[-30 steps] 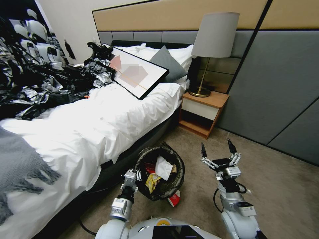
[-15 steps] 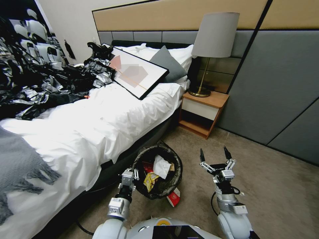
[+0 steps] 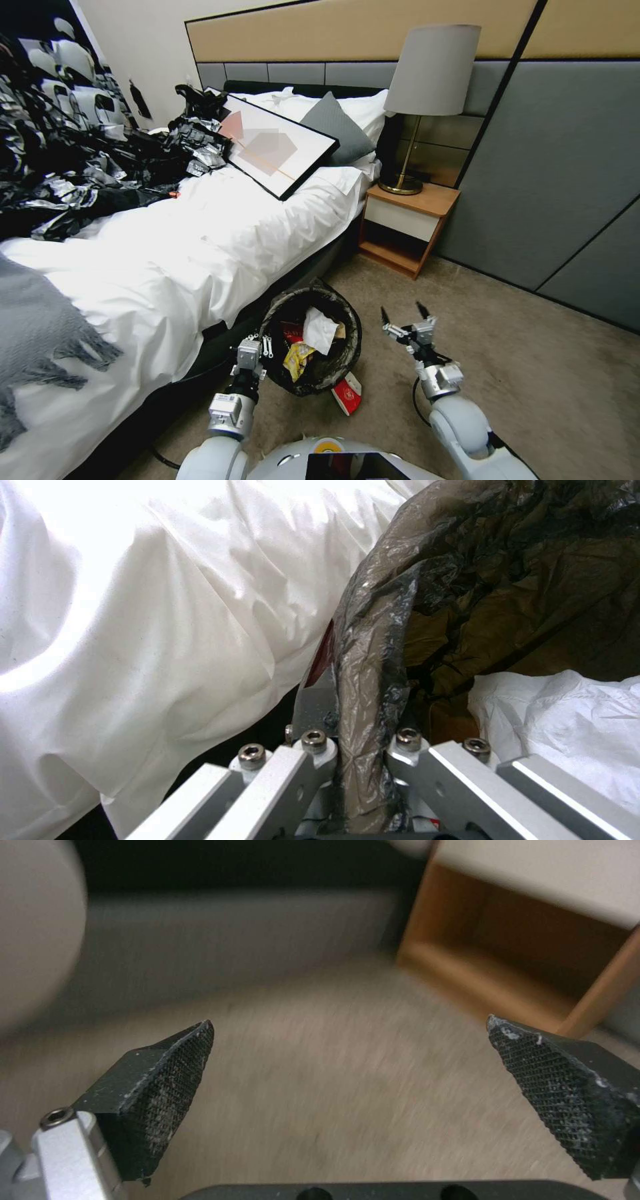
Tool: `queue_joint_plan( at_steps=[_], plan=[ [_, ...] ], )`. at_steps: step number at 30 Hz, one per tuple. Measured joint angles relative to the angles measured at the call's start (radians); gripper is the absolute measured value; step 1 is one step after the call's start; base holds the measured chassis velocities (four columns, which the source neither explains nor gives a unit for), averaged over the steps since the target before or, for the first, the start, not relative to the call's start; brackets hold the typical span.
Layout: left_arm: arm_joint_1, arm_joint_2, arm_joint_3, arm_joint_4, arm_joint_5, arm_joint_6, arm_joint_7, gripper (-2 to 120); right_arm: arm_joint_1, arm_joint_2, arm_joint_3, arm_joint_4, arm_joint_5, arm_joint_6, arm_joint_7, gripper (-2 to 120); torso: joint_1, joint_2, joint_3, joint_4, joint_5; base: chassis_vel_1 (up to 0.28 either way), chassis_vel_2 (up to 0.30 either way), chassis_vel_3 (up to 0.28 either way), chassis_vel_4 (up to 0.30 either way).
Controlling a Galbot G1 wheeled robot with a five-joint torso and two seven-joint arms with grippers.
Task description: Pick up the trash bin, then pick up the garbage from the floor and place it into the trash bin.
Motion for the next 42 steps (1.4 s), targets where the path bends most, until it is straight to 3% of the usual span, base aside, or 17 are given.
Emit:
queue_joint_plan(
  at_steps=[7, 13, 28, 42],
  plan=[
    [0.003, 0.003, -0.003, 0.0, 0.0, 0.002, 0.0, 1, 0.053, -0.045, -0.126, -0.143, -0.004, -0.026, -0.056, 100, 0.0, 0.0, 0.0, -0.0001, 0.0002, 0.0, 0.0, 0.0, 0.0],
    [0.008, 0.003, -0.003, -0.001, 0.001, 0.002, 0.001, 1, 0.076, -0.078, -0.206, -0.249, -0.045, 0.006, -0.139, 100, 0.0, 0.0, 0.0, 0.0, 0.0, 0.0, 0.0, 0.0, 0.0],
    [0.007, 0.008, 0.0, 0.002, 0.011, 0.001, 0.003, 1, 0.099, -0.068, -0.225, -0.428, -0.119, 0.183, -0.438, 100, 0.0, 0.0, 0.0, -0.0001, 0.0, 0.0, 0.0, 0.0, 0.0],
    [0.017, 0.001, 0.011, 0.007, 0.029, -0.007, 0.004, 1, 0.164, -0.009, -0.258, -0.523, -0.145, 0.218, -0.483, 100, 0.0, 0.0, 0.0, 0.0001, -0.0001, 0.0, 0.0, 0.0, 0.0]
  ],
)
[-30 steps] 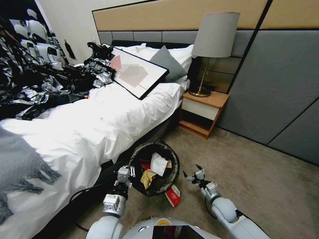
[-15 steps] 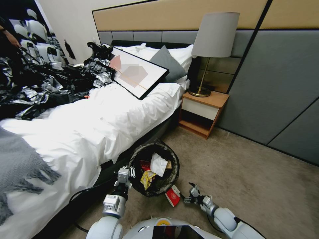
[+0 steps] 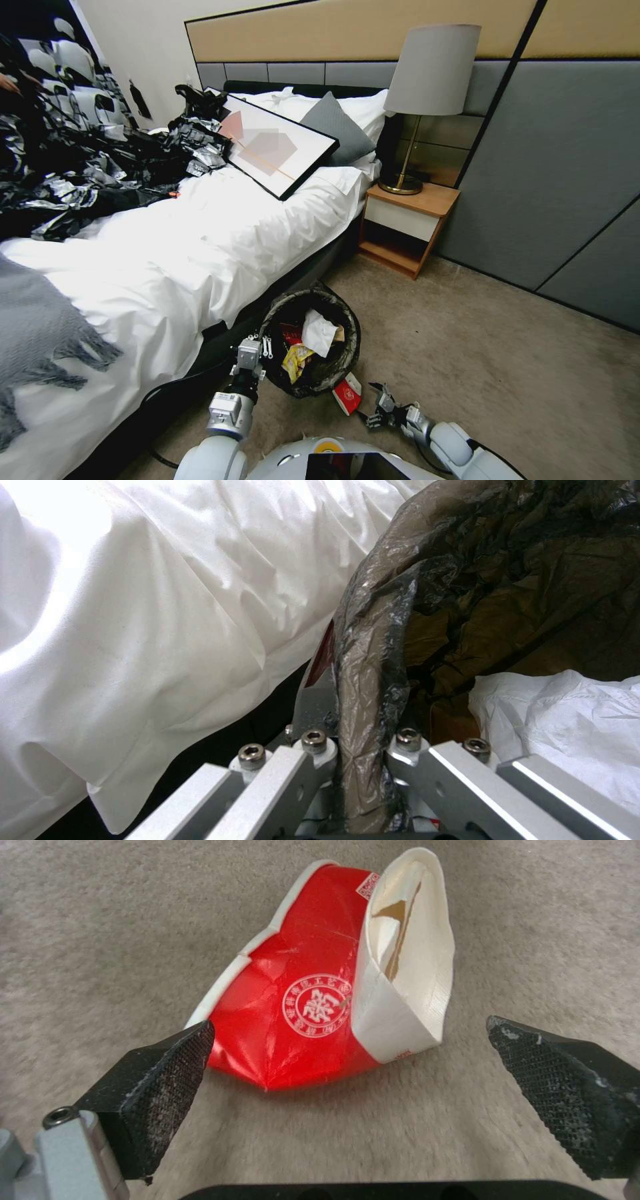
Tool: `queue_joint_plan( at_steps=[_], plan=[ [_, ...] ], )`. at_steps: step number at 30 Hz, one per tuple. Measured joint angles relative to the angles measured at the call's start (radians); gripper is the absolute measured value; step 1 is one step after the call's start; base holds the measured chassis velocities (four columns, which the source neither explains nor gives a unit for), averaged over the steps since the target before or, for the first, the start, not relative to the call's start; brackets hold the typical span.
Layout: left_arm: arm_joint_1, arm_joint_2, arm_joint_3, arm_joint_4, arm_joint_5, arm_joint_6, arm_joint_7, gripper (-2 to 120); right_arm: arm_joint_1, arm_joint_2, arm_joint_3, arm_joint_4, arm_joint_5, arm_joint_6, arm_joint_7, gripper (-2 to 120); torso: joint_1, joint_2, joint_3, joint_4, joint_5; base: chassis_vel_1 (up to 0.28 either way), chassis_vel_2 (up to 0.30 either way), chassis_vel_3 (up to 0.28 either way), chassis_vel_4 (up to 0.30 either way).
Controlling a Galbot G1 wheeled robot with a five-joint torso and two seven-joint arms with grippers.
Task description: Pick up the trash bin, then pick up the garbage from the floor and place it into the trash bin.
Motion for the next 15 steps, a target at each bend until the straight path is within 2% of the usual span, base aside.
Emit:
queue_joint_plan(
  at_steps=[15],
  plan=[
    [0.003, -0.004, 0.008, 0.009, 0.011, -0.011, 0.0, 1, 0.042, 0.021, -0.005, -0.048, -0.012, 0.02, -0.006, 100, 0.0, 0.0, 0.0, -0.0001, 0.0, 0.0, 0.0, 0.0, 0.0]
  ],
)
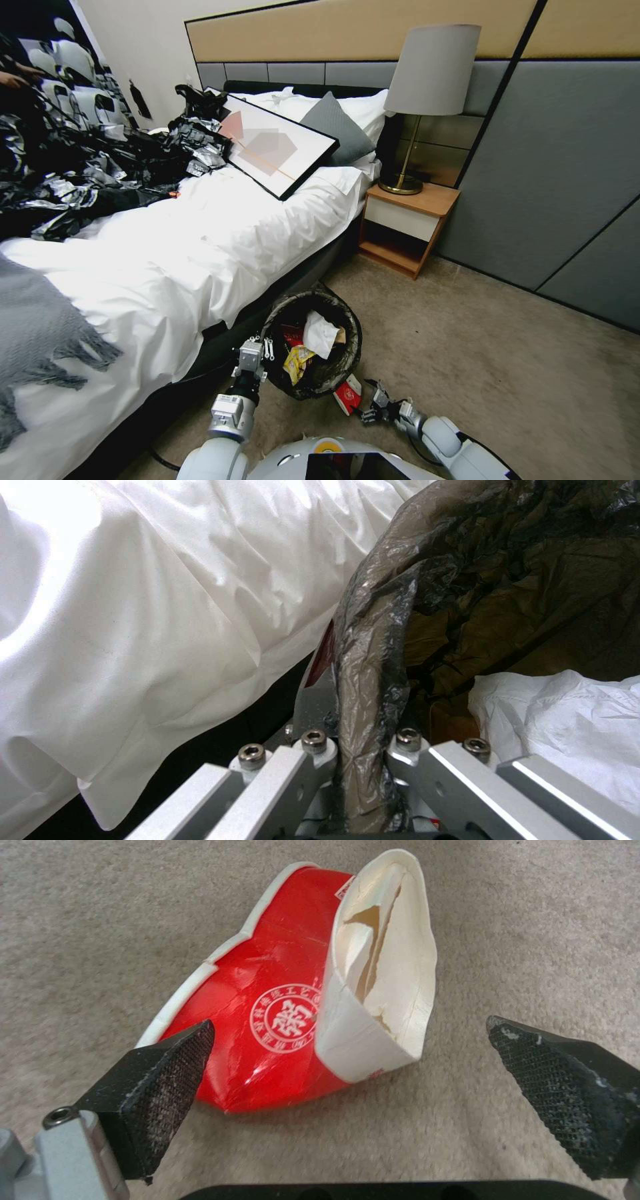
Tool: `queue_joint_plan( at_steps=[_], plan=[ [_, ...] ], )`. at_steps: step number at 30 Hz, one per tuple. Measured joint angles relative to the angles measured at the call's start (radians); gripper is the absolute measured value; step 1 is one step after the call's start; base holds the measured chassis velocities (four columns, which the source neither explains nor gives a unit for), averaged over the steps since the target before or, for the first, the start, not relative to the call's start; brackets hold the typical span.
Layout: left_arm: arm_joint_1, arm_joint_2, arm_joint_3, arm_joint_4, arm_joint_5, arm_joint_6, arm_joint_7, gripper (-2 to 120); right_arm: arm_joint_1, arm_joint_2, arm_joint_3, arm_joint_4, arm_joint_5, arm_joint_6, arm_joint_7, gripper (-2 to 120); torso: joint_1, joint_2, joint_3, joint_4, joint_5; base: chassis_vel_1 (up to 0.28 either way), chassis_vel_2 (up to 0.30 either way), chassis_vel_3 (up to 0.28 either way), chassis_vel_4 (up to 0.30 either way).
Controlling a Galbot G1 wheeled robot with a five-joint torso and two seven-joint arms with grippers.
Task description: Pick up the trash bin, then pick up the garbage from the floor and place it into the trash bin.
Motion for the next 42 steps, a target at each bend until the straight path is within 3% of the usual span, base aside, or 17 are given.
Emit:
queue_joint_plan(
  at_steps=[11, 14, 31, 42],
  plan=[
    [0.007, -0.002, 0.002, 0.001, 0.007, -0.006, 0.0, 1, 0.041, 0.018, -0.013, -0.033, -0.008, 0.015, -0.007, 82, 0.0, 0.0, 0.0, 0.0, 0.0, 0.0, 0.0, 0.0, 0.0],
    [0.01, -0.004, 0.005, 0.002, 0.012, -0.008, 0.0, 1, 0.063, 0.032, -0.025, -0.057, -0.01, 0.021, -0.008, 65, 0.0, 0.0, 0.0, 0.0001, 0.0, 0.0, 0.0, 0.0, 0.0],
    [0.008, -0.008, 0.005, 0.004, 0.015, -0.014, 0.0, 1, 0.084, 0.06, -0.02, -0.09, -0.012, 0.04, -0.021, 3, 0.0, 0.0, 0.0, 0.0, 0.0, 0.0, 0.0, 0.0, 0.0],
    [0.003, -0.007, 0.007, 0.006, 0.013, -0.012, -0.001, 1, 0.072, 0.047, 0.016, -0.07, -0.008, 0.045, -0.021, 0, 0.0, 0.0, 0.0, 0.0, 0.0, 0.0, 0.0, 0.0, 0.0]
  ],
)
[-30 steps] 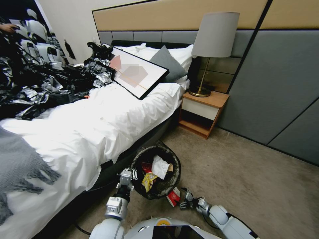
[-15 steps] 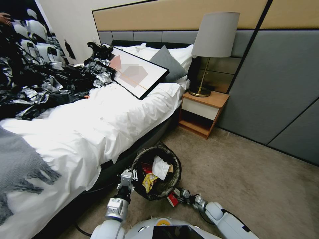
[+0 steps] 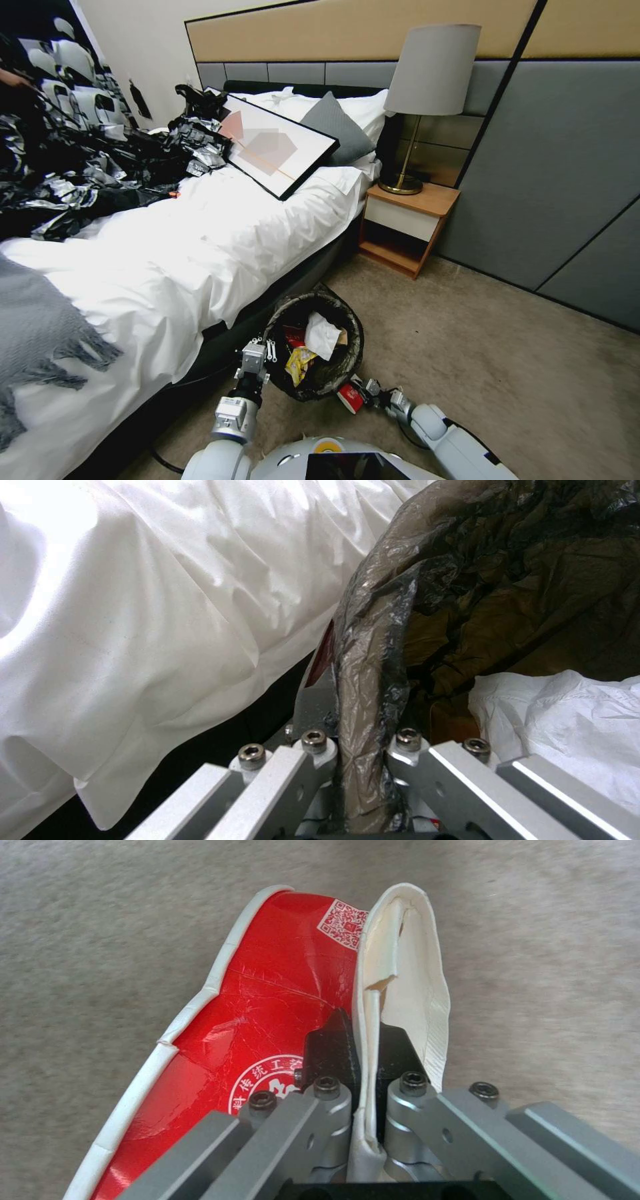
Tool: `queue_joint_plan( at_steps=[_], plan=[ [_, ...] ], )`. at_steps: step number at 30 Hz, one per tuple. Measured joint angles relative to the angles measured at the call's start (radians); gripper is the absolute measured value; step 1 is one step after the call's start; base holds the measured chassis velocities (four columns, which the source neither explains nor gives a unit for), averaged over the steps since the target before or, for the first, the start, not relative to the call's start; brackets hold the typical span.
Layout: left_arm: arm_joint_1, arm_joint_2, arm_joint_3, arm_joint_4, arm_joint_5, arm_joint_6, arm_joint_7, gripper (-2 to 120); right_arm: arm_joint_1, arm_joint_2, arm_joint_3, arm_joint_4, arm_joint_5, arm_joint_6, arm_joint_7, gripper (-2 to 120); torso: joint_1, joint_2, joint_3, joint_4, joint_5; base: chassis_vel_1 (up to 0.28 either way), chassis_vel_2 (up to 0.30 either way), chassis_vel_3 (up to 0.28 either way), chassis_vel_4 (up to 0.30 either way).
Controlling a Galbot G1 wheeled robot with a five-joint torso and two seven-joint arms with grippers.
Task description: Pick up the trash bin, then pick up the garbage from the floor and place it into the trash bin.
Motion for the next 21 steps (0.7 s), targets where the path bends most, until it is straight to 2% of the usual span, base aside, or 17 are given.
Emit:
queue_joint_plan(
  at_steps=[12, 15, 17, 21],
  plan=[
    [-0.006, 0.004, -0.003, 0.0, -0.011, 0.01, 0.0, 1, -0.029, -0.005, 0.069, 0.029, 0.004, 0.022, 0.006, 0, 0.0, 0.0, 0.0, 0.0, 0.0001, 0.0, 0.0, 0.0, 0.0],
    [-0.01, 0.007, -0.007, 0.0, -0.017, 0.015, 0.0, 1, -0.052, 0.003, 0.129, 0.059, 0.031, 0.042, 0.034, 0, 0.0, 0.0, 0.0, 0.0, 0.0002, 0.0, 0.0, 0.0, 0.0],
    [-0.01, 0.007, -0.007, 0.0, -0.017, 0.015, 0.0, 1, -0.052, 0.003, 0.129, 0.059, 0.031, 0.042, 0.034, 0, 0.0, 0.0, 0.0, 0.0, 0.0002, 0.0, 0.0, 0.0, 0.0],
    [-0.012, 0.01, -0.006, -0.001, -0.021, 0.018, 0.001, 1, -0.086, 0.003, 0.208, 0.142, 0.092, 0.057, 0.085, 0, 0.0, 0.0, 0.0, -0.0001, 0.0004, 0.0, 0.0, 0.0, 0.0]
  ],
)
